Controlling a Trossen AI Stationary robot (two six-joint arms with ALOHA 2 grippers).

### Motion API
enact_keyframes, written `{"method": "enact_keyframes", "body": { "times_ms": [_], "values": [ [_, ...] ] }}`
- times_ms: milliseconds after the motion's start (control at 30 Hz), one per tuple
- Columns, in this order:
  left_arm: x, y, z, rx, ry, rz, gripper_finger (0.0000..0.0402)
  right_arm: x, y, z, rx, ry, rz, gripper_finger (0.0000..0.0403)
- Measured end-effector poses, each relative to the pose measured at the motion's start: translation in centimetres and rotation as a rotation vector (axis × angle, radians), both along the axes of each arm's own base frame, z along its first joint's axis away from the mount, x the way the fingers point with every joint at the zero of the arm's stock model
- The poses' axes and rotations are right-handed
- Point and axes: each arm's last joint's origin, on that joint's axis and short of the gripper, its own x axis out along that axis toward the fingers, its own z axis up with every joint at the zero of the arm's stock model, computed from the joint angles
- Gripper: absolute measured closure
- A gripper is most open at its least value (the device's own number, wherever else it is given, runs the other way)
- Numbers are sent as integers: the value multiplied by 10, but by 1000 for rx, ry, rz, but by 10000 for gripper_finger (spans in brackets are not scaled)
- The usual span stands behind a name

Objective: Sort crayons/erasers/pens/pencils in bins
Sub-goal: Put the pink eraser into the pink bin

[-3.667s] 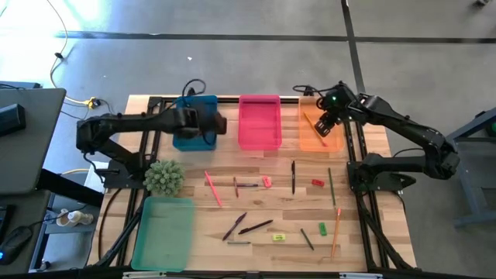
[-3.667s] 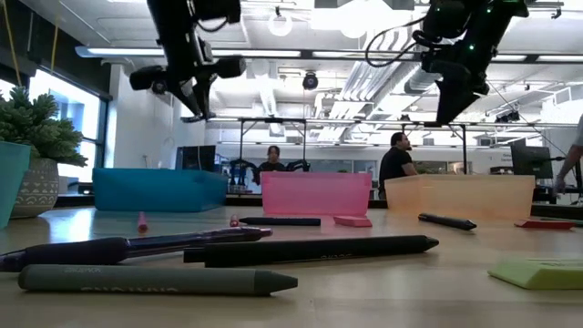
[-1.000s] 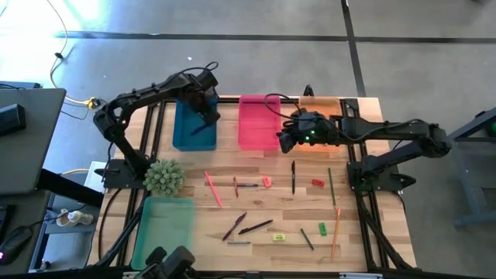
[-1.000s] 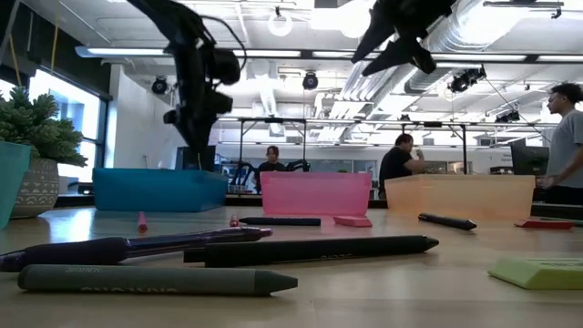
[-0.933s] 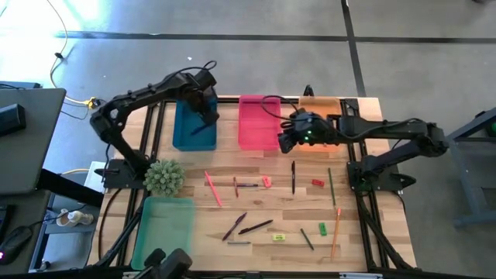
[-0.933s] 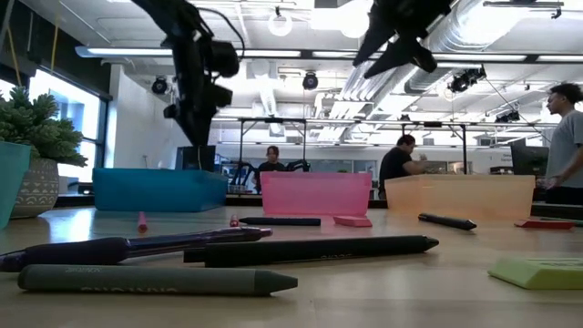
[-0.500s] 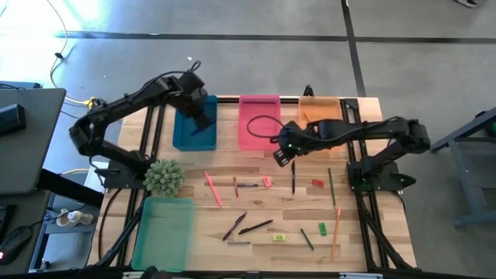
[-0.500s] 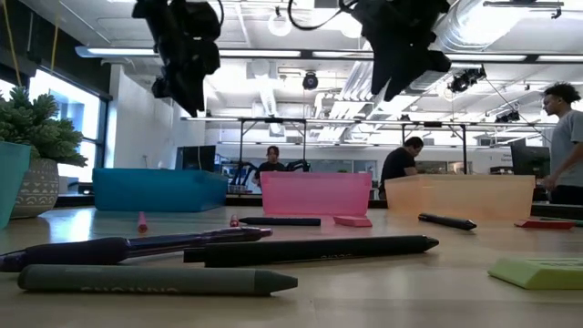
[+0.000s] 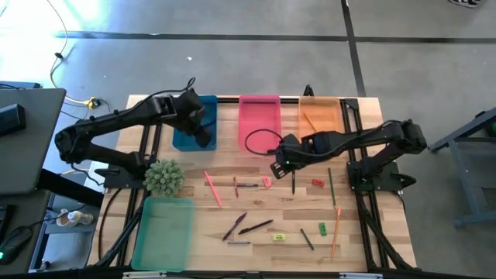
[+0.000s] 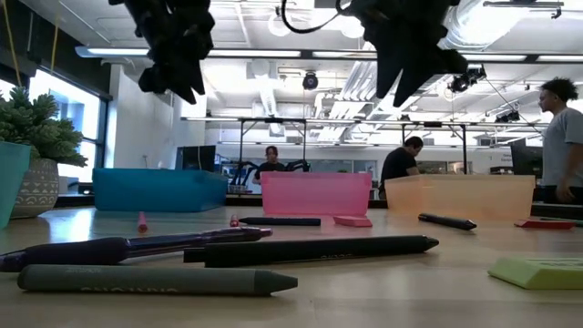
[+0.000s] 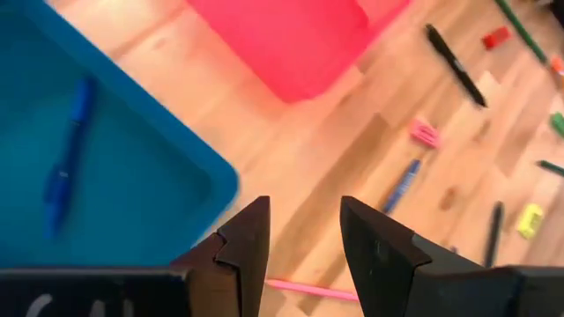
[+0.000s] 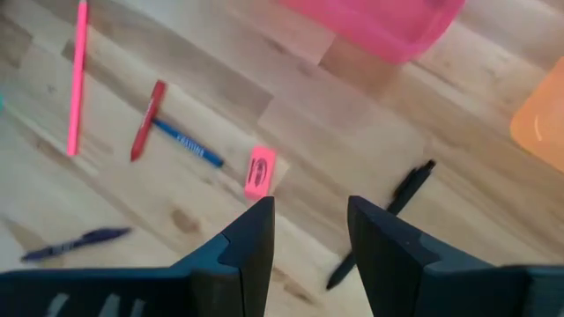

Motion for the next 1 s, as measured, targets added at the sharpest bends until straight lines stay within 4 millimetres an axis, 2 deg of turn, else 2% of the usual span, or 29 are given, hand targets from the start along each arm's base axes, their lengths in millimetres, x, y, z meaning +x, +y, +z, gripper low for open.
{"method": "enact_keyframes", "body": {
  "times_ms": [233,633,833,1000],
  "values": [
    [14,-30,0,-47,-12,-62,275,-6,23,-1,19,23,10,265],
    [27,-78,0,-66,6,-145,275,-10,41,-1,-10,10,30,265],
    [29,-85,0,-35,15,-165,275,-8,39,-1,-30,-30,-73,257],
    [26,-85,4,-48,44,-180,275,13,33,-1,16,-157,-69,252]
  ]
}}
